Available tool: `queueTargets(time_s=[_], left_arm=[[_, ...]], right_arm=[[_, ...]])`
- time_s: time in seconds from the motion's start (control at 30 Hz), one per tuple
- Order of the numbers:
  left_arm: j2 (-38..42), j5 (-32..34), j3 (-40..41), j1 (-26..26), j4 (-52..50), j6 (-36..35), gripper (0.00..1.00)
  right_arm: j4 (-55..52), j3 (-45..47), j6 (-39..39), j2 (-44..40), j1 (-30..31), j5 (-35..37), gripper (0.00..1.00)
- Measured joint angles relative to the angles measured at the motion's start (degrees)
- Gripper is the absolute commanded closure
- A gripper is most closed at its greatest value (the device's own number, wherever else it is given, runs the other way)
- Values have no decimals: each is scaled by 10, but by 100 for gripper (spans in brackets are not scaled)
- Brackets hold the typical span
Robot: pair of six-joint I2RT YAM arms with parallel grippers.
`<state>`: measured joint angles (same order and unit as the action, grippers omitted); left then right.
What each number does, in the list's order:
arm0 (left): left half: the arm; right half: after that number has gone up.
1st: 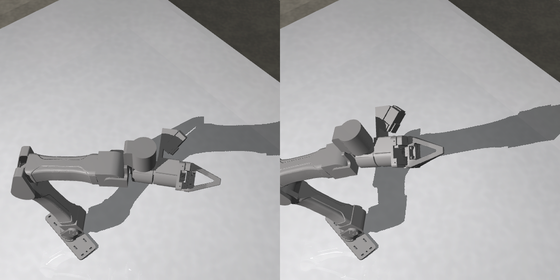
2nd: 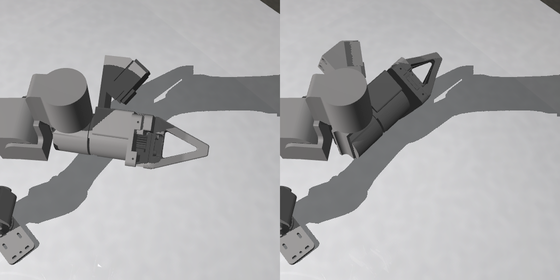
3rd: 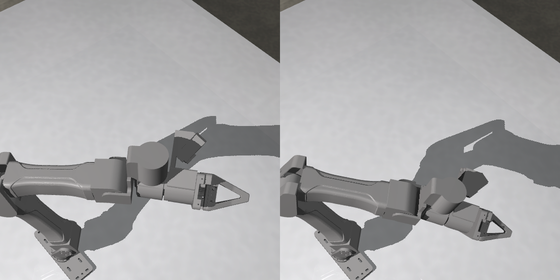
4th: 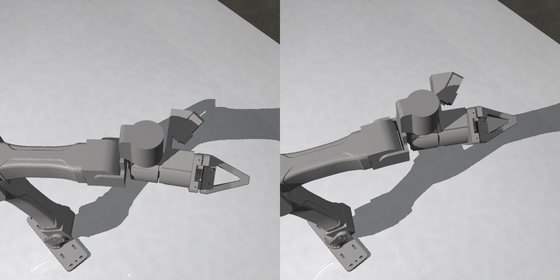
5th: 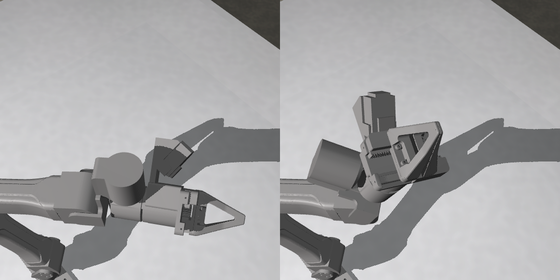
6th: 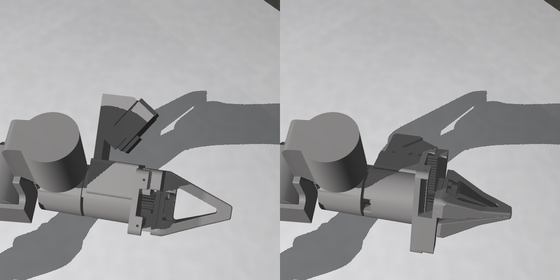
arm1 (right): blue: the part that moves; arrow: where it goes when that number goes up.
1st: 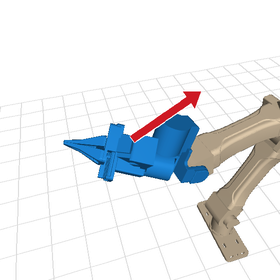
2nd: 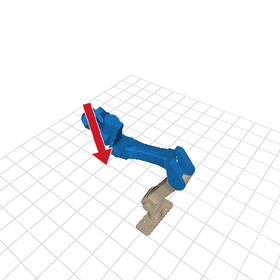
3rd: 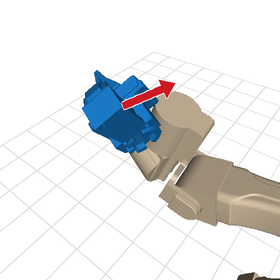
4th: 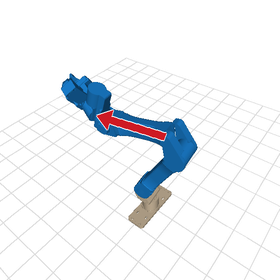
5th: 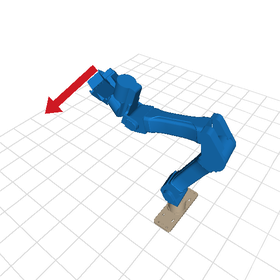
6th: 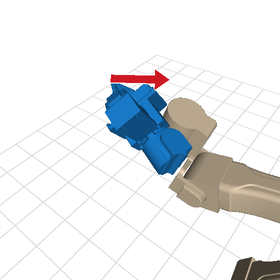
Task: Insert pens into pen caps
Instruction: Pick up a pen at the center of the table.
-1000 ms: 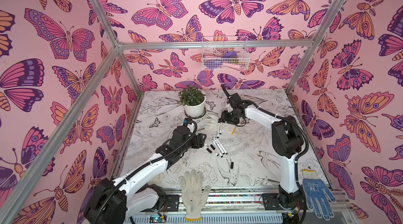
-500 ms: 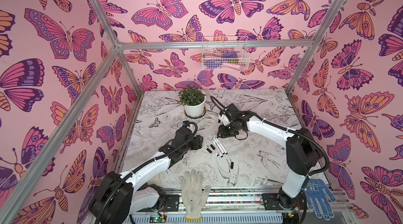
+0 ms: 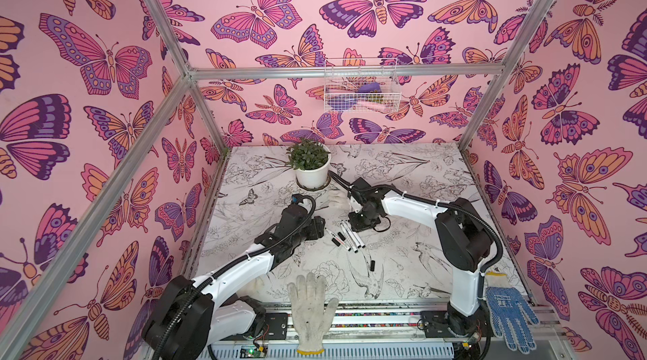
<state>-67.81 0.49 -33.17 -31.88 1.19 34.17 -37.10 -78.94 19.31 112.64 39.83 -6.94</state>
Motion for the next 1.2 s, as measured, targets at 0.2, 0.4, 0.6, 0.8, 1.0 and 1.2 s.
queueTargets(time_s=[0.2, 0.4, 0.6, 0.8, 1.0, 1.2], left_arm=[[4, 0, 0, 0, 0, 0, 29], [4, 0, 0, 0, 0, 0, 28], [4, 0, 0, 0, 0, 0, 28], [6, 0, 0, 0, 0, -1, 28], [13, -9, 0, 0, 0, -10, 27], [45, -36, 1, 1, 2, -35, 28]], right_arm=[[-4, -15, -6, 21, 0, 16, 65], [-14, -26, -18, 30, 14, 51, 67], [-17, -27, -27, 37, 36, 81, 78], [-17, -28, -33, 37, 48, 100, 92], [-28, -30, -44, 28, 50, 98, 97], [-33, -65, -42, -38, 46, 66, 100]])
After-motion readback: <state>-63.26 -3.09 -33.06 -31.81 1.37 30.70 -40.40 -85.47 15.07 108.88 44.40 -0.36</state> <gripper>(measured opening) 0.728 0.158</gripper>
